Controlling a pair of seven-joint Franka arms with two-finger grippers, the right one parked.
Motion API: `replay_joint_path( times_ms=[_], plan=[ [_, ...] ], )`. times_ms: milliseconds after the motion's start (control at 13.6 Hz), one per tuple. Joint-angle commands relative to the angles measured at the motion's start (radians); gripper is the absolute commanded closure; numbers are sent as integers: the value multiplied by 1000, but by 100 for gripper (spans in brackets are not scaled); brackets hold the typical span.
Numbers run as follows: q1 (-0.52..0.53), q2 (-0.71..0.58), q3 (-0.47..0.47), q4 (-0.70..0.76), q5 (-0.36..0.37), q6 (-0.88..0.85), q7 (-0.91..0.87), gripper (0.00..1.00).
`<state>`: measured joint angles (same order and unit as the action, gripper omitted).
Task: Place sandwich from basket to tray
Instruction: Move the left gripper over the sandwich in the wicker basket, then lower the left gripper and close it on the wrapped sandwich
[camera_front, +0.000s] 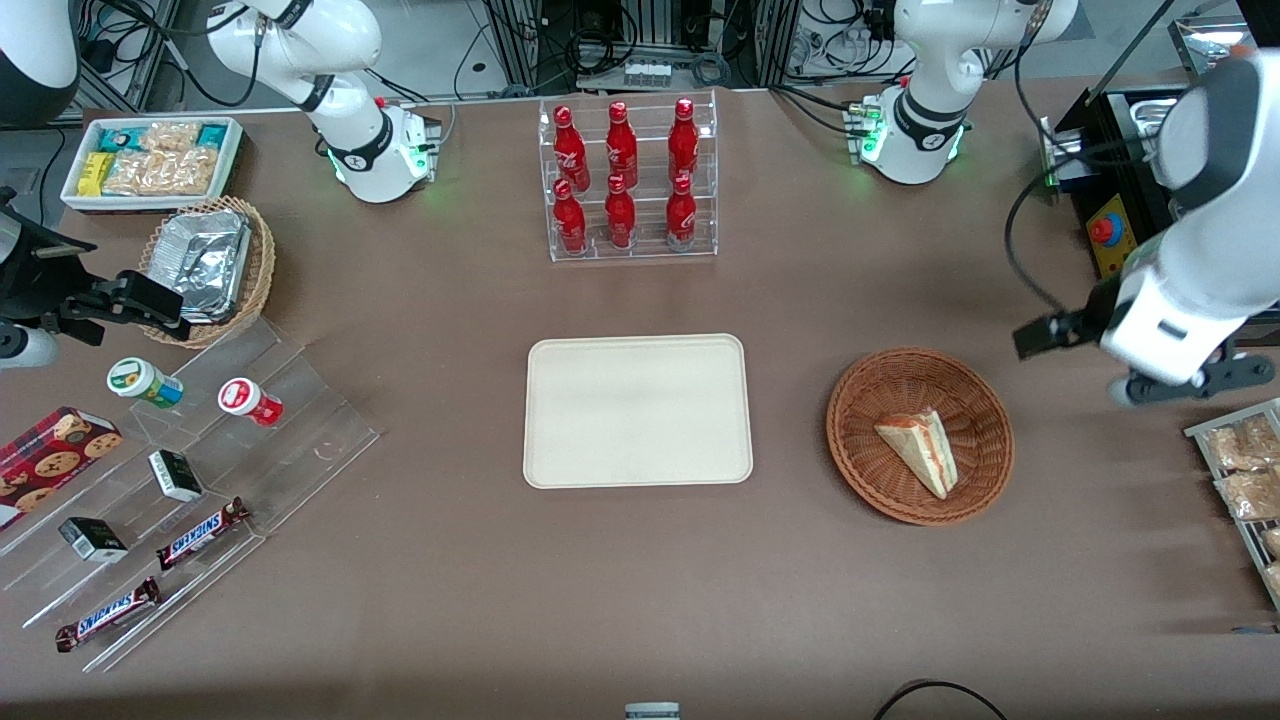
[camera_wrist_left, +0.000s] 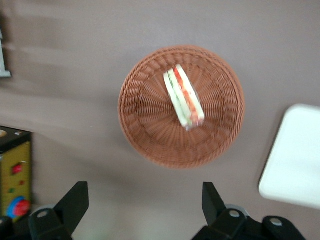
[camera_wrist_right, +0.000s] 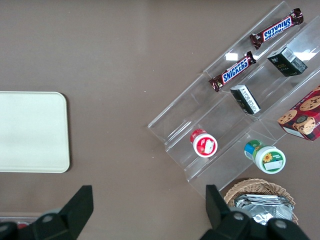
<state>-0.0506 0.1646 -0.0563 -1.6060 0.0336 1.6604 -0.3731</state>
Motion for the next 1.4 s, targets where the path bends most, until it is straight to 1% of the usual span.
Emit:
replay_joint_path(
  times_ms=[0,147,368,516,663,811,1105,1326],
  plan=[
    [0,-5,-8,-154,16,181,-224,0],
    [0,-7,-10,-259,14,318,-323,0],
    [0,0,-10,-403,9,523,-409,0],
    [0,27,-10,-471,0,658,-455,0],
    [-5,62,-13,-505,-6,766,-472,0],
    [-31,92,-16,-500,-7,806,-495,0],
    [-48,98,-23,-485,-11,806,-497,0],
    [-57,151,-25,-476,2,823,-491,0]
  ],
)
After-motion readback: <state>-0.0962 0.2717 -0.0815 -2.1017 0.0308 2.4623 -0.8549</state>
